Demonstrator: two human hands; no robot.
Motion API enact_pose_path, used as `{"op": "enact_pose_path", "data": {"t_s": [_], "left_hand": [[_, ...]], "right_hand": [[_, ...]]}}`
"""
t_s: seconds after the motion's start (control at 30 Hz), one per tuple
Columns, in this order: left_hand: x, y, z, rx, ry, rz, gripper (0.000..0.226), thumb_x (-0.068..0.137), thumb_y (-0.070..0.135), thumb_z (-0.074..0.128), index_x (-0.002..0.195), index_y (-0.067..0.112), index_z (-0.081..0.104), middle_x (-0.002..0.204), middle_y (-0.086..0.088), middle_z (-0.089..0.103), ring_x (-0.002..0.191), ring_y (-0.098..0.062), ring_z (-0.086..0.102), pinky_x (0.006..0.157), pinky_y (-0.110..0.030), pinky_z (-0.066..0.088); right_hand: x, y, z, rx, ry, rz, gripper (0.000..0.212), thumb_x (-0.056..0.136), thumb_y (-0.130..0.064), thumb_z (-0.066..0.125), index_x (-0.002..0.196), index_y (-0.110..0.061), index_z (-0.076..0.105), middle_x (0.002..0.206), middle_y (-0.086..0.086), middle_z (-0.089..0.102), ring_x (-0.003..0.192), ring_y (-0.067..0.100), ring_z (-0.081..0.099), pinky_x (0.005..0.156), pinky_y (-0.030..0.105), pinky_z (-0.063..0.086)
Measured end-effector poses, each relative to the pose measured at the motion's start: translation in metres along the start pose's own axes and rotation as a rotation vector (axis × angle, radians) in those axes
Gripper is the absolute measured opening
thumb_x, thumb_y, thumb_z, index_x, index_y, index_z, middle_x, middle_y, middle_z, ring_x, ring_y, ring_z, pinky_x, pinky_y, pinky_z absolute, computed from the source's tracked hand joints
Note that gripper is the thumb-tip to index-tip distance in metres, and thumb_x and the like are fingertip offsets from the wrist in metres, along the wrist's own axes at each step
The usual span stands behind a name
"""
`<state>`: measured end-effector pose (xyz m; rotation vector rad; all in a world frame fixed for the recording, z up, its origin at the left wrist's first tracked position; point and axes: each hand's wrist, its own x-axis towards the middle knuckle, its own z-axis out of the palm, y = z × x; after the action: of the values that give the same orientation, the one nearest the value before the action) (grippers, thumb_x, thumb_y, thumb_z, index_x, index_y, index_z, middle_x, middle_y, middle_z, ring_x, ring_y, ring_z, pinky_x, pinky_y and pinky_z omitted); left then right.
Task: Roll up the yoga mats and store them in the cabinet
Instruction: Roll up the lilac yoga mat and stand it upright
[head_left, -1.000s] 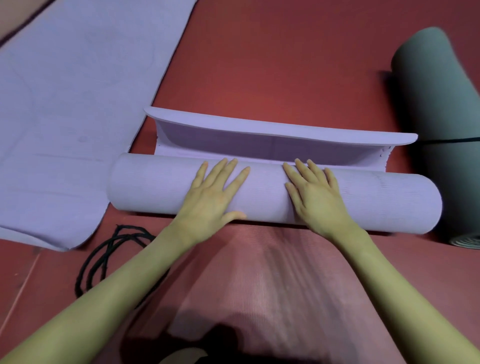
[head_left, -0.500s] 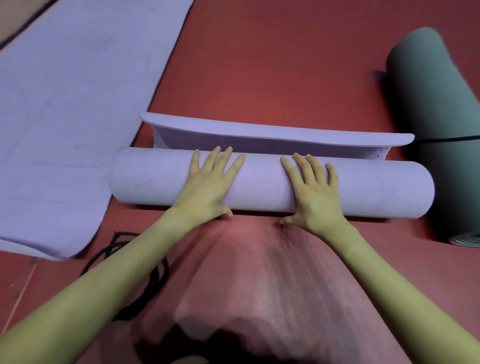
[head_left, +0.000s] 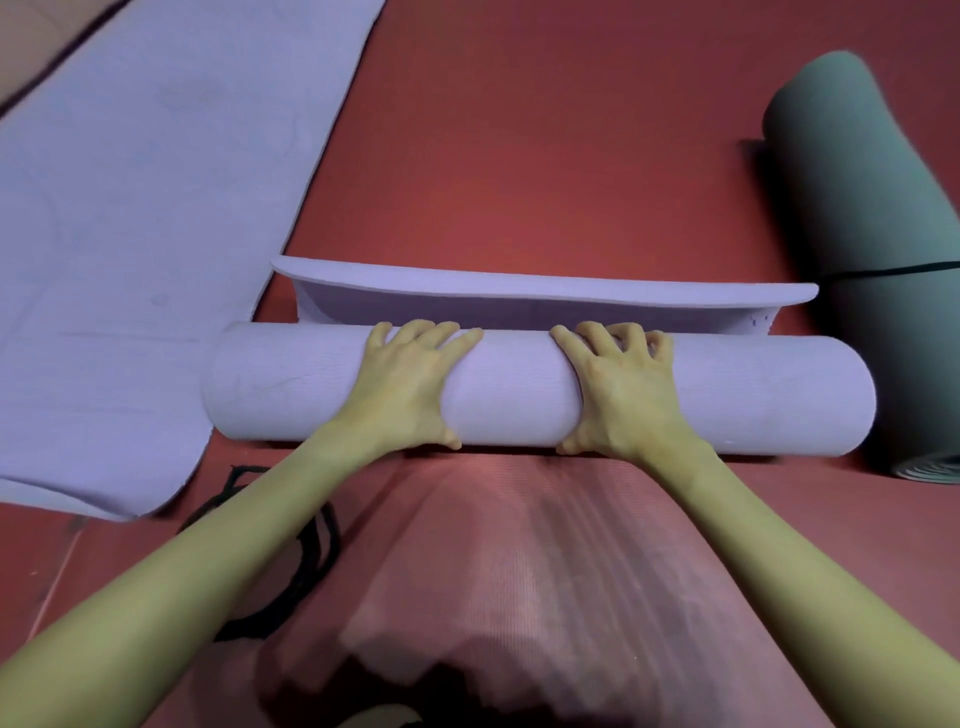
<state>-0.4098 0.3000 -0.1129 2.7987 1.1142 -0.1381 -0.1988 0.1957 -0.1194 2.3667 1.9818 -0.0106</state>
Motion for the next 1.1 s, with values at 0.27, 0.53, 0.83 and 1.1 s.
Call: {"op": "enact_pose_path", "data": {"t_s": [0.27, 0.53, 0.83, 1.1], "left_hand": [[-0.036, 0.011, -0.013, -0.103, -0.110, 0.062, 0.120, 0.042, 0.068, 0.079, 0.146, 0.034, 0.032, 0.138, 0.016, 0.046, 0.125, -0.014, 0.043, 0.102, -0.042, 0.034], [-0.046, 0.008, -0.007, -0.212, 0.029, 0.048, 0.098, 0.056, 0.057, 0.082, 0.142, 0.027, 0.044, 0.147, 0.008, 0.041, 0.136, -0.013, 0.036, 0.111, -0.033, 0.023], [-0.023, -0.005, -0.008, -0.324, 0.246, -0.090, 0.053, 0.074, 0.044, 0.077, 0.118, 0.017, 0.065, 0.125, 0.004, 0.062, 0.117, -0.020, 0.054, 0.097, -0.032, 0.037], [-0.015, -0.014, 0.001, -0.029, -0.018, 0.014, 0.124, 0.061, 0.078, 0.065, 0.153, 0.011, 0.016, 0.160, -0.008, 0.016, 0.148, -0.024, 0.012, 0.119, -0.041, 0.001]], "right_hand": [[-0.038, -0.006, -0.027, 0.037, -0.249, -0.058, 0.124, 0.044, -0.067, 0.078, 0.149, -0.035, 0.020, 0.141, -0.012, 0.039, 0.123, 0.025, 0.039, 0.100, 0.043, 0.026], [-0.041, -0.002, -0.032, 0.232, -0.207, -0.047, 0.115, 0.051, -0.057, 0.083, 0.149, -0.028, 0.030, 0.146, -0.009, 0.038, 0.134, 0.017, 0.035, 0.113, 0.035, 0.020], [-0.036, -0.005, -0.018, 0.315, 0.074, -0.017, 0.069, 0.066, -0.030, 0.082, 0.127, -0.010, 0.058, 0.134, 0.009, 0.054, 0.125, 0.034, 0.049, 0.101, 0.045, 0.037], [-0.013, -0.014, 0.012, 0.004, 0.003, -0.046, 0.151, 0.015, -0.056, 0.092, 0.142, 0.001, 0.035, 0.142, 0.026, 0.042, 0.131, 0.047, 0.039, 0.108, 0.058, 0.028]]}}
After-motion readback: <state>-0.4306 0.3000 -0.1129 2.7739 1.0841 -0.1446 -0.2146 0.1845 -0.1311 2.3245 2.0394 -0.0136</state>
